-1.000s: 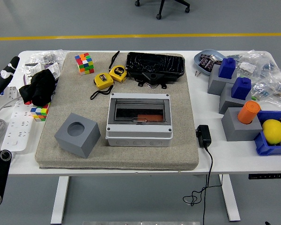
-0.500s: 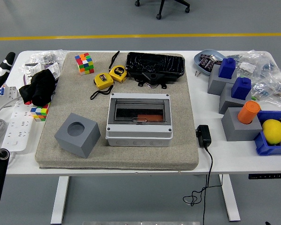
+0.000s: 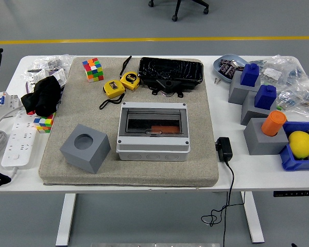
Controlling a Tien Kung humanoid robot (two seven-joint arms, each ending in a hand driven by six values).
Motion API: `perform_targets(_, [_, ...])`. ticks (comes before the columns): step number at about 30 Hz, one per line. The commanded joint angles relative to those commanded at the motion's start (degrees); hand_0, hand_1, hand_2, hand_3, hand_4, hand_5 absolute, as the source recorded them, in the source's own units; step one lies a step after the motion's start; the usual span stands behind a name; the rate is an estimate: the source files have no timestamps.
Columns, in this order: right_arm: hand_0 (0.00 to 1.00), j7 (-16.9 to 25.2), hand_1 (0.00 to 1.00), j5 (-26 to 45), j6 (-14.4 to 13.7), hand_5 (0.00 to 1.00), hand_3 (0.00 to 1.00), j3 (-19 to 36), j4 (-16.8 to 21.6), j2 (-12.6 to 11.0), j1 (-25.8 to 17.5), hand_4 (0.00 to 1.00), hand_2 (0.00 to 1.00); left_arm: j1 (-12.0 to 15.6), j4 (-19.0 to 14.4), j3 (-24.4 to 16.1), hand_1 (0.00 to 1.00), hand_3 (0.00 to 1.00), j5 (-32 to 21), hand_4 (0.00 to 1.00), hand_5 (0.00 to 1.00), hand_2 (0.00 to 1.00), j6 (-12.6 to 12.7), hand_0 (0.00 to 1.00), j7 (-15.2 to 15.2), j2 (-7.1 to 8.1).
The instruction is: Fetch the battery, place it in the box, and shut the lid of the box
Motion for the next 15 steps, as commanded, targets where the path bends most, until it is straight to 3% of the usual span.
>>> perform_targets(3, [0.753, -0.03, 0.699, -0.09, 0.00, 0.998, 0.753, 0.11, 0.03, 0.03, 0.02, 0.998, 0.716, 0.06, -0.26, 0.08, 0.797, 0.998, -6.37, 0.998, 0.998, 0.998, 1.27, 0.767, -0.09, -0.11])
perform_targets(4, [0.753, -0.04, 0.698, -0.11, 0.01, 0.998, 0.753, 0.09, 0.03, 0.04, 0.01, 0.998, 0.716, 0.10, -0.35, 0.10, 0.500, 0.723, -6.68, 0.998, 0.998, 0.560, 1.49, 0.759, -0.11, -0.11])
perform_targets(9, [0.753, 0.13, 0.698, -0.18, -0.04, 0.998, 0.753, 0.34, 0.03, -0.34, -0.01, 0.998, 0.716, 0.23, -0.30, -0.44, 0.500, 0.723, -5.50, 0.998, 0.998, 0.560, 0.31, 0.759, -0.05, -0.44])
perform_targets(10, [0.753, 0.16, 0.698, -0.08, -0.08, 0.998, 0.753, 0.26, 0.00, -0.43, -0.03, 0.998, 0.716, 0.20, -0.21, -0.61, 0.500, 0.723, -5.75, 0.998, 0.998, 0.560, -0.71, 0.759, 0.03, -0.50])
perform_targets(11, [0.753, 0.19, 0.698, 0.04, -0.11, 0.998, 0.753, 0.12, -0.04, -0.53, -0.06, 0.998, 0.716, 0.20, -0.08, -0.68, 0.649, 0.582, -6.52, 0.998, 0.998, 0.441, -1.98, 0.998, 0.11, -0.47])
perform_targets(14, [0.753, 0.24, 0.698, 0.29, -0.16, 0.998, 0.753, -0.08, -0.16, -0.63, -0.13, 0.998, 0.716, 0.24, 0.19, -0.92, 0.649, 0.582, -9.23, 0.998, 0.998, 0.441, -8.19, 0.998, 1.61, -0.32])
perform_targets(15, [0.753, 0.23, 0.698, 0.28, -0.16, 0.998, 0.753, -0.11, -0.15, -0.61, -0.14, 0.998, 0.716, 0.24, 0.23, -0.95, 0.649, 0.582, -9.70, 0.998, 0.998, 0.441, -8.69, 0.998, 1.75, -0.32])
